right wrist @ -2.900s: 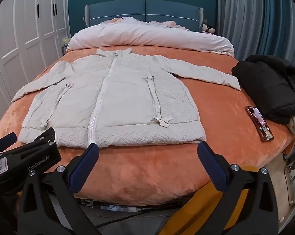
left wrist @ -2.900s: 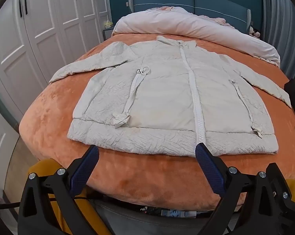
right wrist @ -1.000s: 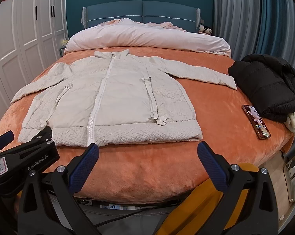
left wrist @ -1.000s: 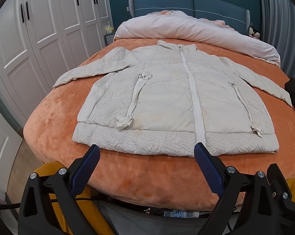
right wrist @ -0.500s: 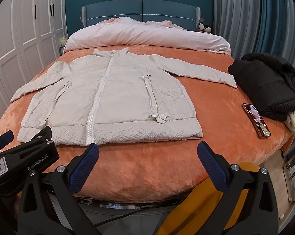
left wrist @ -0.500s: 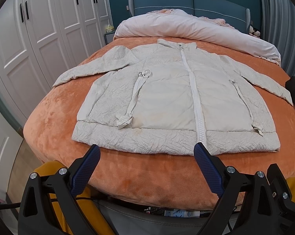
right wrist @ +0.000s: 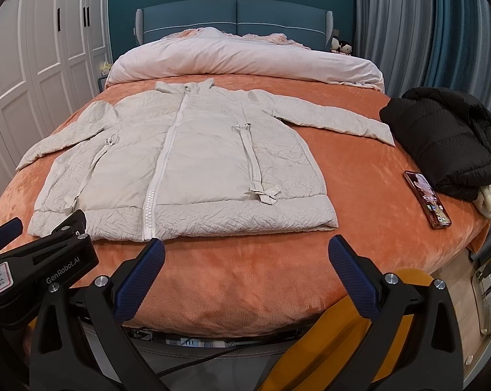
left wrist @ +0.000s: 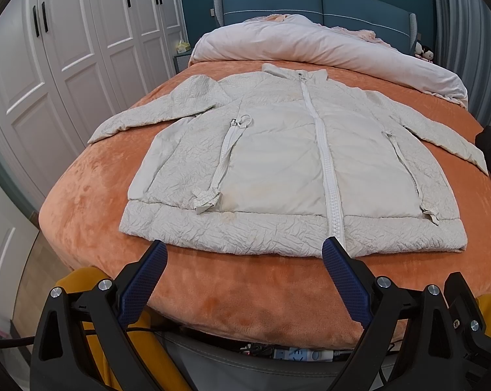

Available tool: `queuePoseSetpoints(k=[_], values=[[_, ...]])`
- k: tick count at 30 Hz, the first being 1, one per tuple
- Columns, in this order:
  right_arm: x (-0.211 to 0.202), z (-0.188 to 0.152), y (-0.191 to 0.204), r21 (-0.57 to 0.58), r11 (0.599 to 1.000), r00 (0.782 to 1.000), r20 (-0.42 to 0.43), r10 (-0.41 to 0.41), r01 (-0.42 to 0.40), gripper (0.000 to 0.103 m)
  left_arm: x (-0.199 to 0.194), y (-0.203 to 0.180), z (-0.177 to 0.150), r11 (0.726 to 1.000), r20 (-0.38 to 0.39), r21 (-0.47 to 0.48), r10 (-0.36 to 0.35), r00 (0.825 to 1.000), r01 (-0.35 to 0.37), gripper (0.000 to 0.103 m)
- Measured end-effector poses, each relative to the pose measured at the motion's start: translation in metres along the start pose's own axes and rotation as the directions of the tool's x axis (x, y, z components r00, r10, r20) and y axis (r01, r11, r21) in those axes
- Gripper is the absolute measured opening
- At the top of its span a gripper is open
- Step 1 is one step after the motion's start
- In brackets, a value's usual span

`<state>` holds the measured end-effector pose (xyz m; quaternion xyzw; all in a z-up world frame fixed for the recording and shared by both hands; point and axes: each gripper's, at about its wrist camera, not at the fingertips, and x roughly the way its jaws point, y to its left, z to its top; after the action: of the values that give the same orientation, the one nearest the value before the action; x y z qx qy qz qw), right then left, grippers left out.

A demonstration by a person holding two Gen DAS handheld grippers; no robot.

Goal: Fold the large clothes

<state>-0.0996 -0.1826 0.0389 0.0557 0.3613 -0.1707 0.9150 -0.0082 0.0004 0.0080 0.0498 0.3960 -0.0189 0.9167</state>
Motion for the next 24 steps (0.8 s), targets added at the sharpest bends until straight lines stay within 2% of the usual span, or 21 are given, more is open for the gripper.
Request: queuePoseSetpoints(k=[18,21,24], values=[[0.017,-0.006,0.002,-0.007,1.000,0.999,-0.034,0.014,-0.014,0.098,0.014,-0.001,-0.007,1.000,-0.037,0.007,0.004,0.999,-0.004,0.092],[0.028,-0.001,-0.002,-0.003,0.999,0.998,-0.044,0.050,-0.050,0.098,0.021,0.002,-0.001,1.000,-0.036,0.001,-0.020,0.999,0.021,0.094],[0.046,0.012,-0.022,0.049,0.996,0.996,-0.047,0.072,-0.069,0.098,0.031,0.013,0.018,0.999,-0.015,-0.042,-0.027,1.000,0.027,0.095]])
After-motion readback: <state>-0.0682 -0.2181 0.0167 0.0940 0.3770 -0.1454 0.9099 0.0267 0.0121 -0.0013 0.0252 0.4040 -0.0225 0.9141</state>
